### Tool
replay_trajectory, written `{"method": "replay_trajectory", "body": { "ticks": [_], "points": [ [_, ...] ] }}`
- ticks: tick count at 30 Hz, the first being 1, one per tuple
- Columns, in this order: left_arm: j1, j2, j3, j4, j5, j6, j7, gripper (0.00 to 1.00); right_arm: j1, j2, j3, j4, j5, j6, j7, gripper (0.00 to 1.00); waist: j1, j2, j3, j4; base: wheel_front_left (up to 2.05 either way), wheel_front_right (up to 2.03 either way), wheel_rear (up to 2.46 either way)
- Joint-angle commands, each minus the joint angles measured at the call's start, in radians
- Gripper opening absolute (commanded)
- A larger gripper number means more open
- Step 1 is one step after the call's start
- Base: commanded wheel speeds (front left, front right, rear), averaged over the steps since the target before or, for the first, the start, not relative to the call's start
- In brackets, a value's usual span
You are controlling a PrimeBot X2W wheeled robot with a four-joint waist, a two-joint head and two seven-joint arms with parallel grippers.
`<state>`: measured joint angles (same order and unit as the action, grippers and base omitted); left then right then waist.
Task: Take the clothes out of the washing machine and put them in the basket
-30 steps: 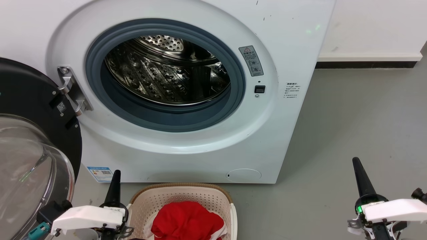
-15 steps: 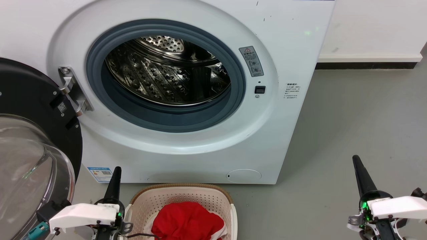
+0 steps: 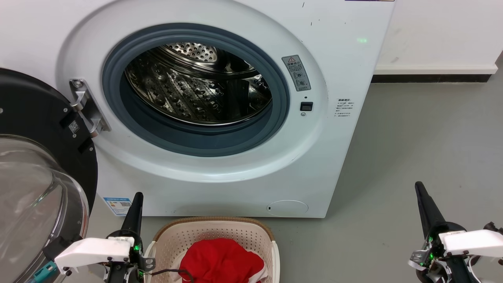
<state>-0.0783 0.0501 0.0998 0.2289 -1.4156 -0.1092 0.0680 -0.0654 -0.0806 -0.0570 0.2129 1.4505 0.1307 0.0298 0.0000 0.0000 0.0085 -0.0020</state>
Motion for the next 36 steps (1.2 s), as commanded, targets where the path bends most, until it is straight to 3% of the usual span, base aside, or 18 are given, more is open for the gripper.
{"method": "replay_trajectory", "body": {
  "ticks": [1, 25, 36],
  "points": [
    [-0.017, 0.000, 0.003, 0.000, -0.021, -0.006, 0.006, 0.00, -0.027, -0.002, -0.003, 0.002, 0.022, 0.000, 0.007, 0.00, 0.0000, 0.0000, 0.000, 0.000, 0.00, 0.00, 0.00],
    [-0.036, 0.000, 0.017, 0.018, -0.201, -0.024, 0.050, 0.00, -0.045, 0.004, -0.021, 0.033, 0.197, 0.000, 0.058, 0.00, 0.0000, 0.0000, -0.005, 0.002, 0.00, 0.00, 0.00],
    [-0.034, 0.000, 0.017, 0.018, -0.198, -0.025, 0.050, 0.00, -0.046, 0.008, -0.025, 0.032, 0.188, 0.000, 0.061, 0.00, 0.0000, 0.0000, -0.005, 0.002, 0.00, 0.00, 0.00]
  ]
}}
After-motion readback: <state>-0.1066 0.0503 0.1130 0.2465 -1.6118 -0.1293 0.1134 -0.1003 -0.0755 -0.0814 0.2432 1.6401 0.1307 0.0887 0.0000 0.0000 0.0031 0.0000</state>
